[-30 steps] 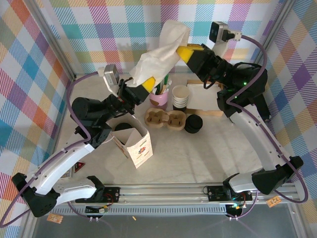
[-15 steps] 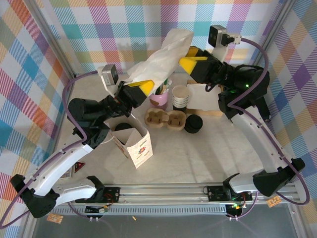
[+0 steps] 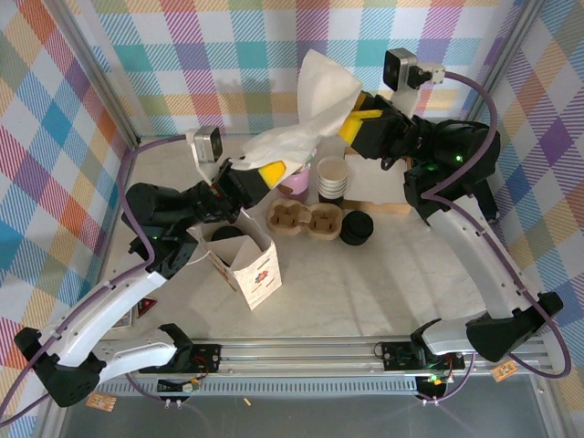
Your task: Pack the takeout coffee
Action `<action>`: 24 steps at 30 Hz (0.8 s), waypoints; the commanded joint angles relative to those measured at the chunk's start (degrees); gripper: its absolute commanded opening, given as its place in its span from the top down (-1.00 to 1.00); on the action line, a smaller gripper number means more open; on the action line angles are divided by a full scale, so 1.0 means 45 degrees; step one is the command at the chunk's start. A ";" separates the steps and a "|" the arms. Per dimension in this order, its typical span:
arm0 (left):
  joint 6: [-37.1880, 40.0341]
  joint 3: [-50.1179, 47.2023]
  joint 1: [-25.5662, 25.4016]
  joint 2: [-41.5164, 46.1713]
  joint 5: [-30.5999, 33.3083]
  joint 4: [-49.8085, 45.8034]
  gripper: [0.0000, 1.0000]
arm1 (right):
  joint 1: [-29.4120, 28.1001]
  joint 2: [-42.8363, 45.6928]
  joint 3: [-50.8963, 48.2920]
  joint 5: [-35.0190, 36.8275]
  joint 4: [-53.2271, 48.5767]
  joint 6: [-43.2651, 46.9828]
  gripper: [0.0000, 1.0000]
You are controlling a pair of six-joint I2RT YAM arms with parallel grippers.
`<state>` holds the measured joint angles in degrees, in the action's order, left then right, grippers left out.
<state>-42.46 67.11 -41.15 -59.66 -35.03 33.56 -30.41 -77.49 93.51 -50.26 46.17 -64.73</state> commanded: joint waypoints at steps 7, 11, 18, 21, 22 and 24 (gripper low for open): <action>0.0220 -0.0901 0.0142 0.0962 0.0381 -0.0380 1.00 | -0.0060 0.0560 0.0548 -0.0178 -0.0224 0.1014 0.71; 0.0358 -0.0997 0.0141 0.1121 0.0390 -0.0604 1.00 | -0.0068 0.0512 0.0802 -0.0249 -0.0881 0.1607 0.94; 0.2966 -0.1877 0.0169 0.3684 0.4287 -0.4322 -0.59 | -0.0488 0.0120 0.2745 -0.1133 -0.5751 0.6267 1.00; 0.3933 -0.2614 0.0162 0.5750 0.7691 -0.6199 -0.76 | -0.0773 -0.0553 0.3803 -0.1907 -0.7277 0.8004 1.00; 0.4172 -0.2755 0.0157 0.6412 0.8801 -0.6778 -0.75 | -0.0846 -0.0855 0.4184 -0.2174 -0.7663 0.8488 1.00; 0.4557 -0.2692 0.0154 0.7364 1.0513 -0.8298 -0.69 | -0.1055 -0.1457 0.4889 -0.2596 -0.8424 0.9280 1.00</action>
<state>-28.03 55.05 -41.10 -31.62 -5.17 6.74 -34.13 -80.53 112.77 -57.76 16.88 -33.43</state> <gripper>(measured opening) 0.853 0.065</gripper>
